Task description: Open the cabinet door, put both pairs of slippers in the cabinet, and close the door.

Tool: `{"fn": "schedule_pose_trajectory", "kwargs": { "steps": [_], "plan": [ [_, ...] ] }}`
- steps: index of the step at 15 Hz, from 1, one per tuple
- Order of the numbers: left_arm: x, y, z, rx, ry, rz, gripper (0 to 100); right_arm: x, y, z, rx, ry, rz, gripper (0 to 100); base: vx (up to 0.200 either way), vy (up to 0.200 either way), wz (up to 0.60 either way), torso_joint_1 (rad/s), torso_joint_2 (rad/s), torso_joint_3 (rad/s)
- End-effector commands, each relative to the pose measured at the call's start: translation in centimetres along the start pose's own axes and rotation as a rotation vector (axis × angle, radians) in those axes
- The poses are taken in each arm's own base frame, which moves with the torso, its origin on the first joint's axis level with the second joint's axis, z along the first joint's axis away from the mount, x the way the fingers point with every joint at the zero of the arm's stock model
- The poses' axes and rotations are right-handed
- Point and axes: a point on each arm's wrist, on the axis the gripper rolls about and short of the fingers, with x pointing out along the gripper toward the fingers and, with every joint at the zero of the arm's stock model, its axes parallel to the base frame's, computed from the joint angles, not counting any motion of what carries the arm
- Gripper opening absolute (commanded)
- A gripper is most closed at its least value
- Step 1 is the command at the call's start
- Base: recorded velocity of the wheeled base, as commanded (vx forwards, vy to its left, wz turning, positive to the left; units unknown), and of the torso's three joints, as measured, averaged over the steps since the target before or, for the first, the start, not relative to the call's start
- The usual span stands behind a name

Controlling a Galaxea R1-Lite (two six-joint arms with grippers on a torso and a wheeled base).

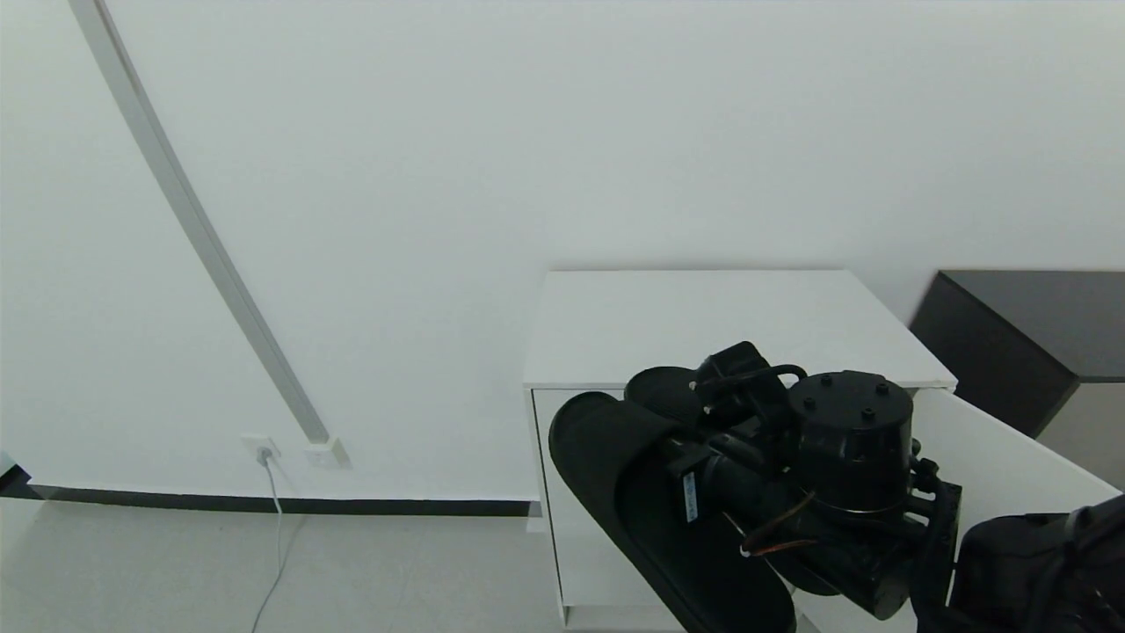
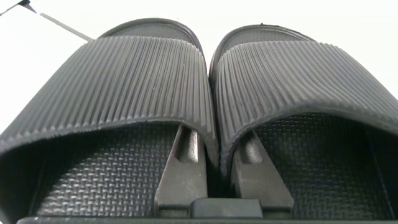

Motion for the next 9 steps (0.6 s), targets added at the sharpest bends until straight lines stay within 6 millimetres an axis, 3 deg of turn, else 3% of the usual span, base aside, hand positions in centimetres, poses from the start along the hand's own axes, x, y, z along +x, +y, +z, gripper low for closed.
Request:
{"fn": "schedule_pose_trajectory", "kwargs": {
  "steps": [1,9],
  "plan": [
    [0.0,0.0,0.01,0.0,-0.001,0.0,0,0.1,-0.03,-0.15,-0.001,0.005,-0.002,0,0.0,-0.2,0.0,0.012,0.0,0.002],
    [0.0,0.0,0.01,0.0,-0.001,0.002,0,0.01,-0.11,-0.29,-0.003,0.01,-0.004,0,0.0,-0.2,0.0,0.004,0.0,0.004]
  ]
}}
